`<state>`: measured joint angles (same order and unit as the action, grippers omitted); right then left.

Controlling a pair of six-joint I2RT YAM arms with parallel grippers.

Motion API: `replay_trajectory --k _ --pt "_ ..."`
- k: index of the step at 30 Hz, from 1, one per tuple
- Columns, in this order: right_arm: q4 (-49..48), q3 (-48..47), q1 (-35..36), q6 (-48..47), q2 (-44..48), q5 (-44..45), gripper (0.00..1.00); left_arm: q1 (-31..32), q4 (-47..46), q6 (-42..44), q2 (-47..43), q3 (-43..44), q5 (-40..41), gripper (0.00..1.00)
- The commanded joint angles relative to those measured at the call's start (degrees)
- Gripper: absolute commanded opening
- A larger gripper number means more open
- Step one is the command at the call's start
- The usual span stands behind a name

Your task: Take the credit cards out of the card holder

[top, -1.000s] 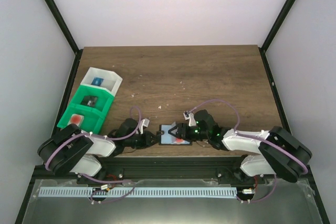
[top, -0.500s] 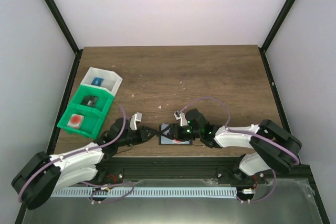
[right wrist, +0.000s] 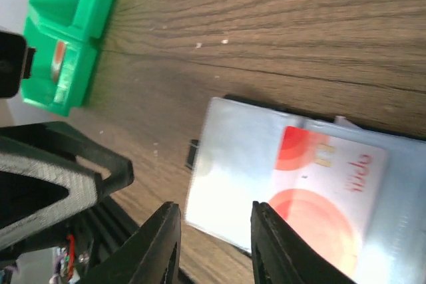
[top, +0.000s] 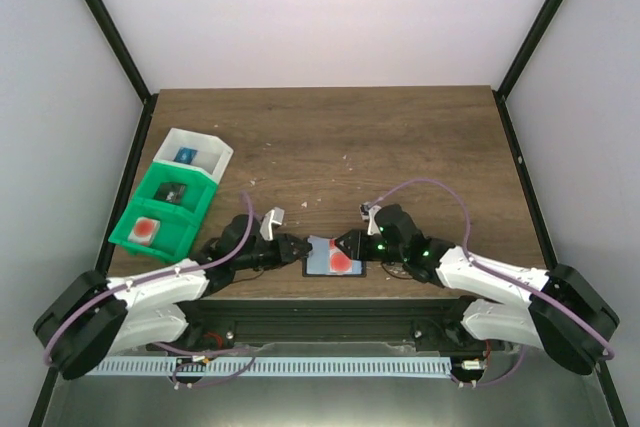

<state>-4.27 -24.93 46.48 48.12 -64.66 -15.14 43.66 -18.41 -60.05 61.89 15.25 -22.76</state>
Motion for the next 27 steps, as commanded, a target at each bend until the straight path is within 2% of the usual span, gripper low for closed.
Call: replay_trajectory --k 1,6,16,27 --pt "5.1 1.1 -1.9 -3.0 1.2 3.1 0.29 2.1 -5.2 -0.7 5.0 3.6 -1.5 0.29" --pt "4.8 2.0 -2.5 -3.4 0.0 3.7 0.25 4.3 -7.4 -0.6 12.3 7.0 -1.4 0.28" --pt "2.6 3.6 -2.8 -3.4 -4.2 3.7 0.25 5.7 -11.2 -0.8 23.8 9.4 -0.2 0.27" --pt "-1.0 6.6 -2.9 -2.2 -7.2 2.5 0.21 6.1 -11.2 -0.2 29.5 10.7 1.6 0.30"
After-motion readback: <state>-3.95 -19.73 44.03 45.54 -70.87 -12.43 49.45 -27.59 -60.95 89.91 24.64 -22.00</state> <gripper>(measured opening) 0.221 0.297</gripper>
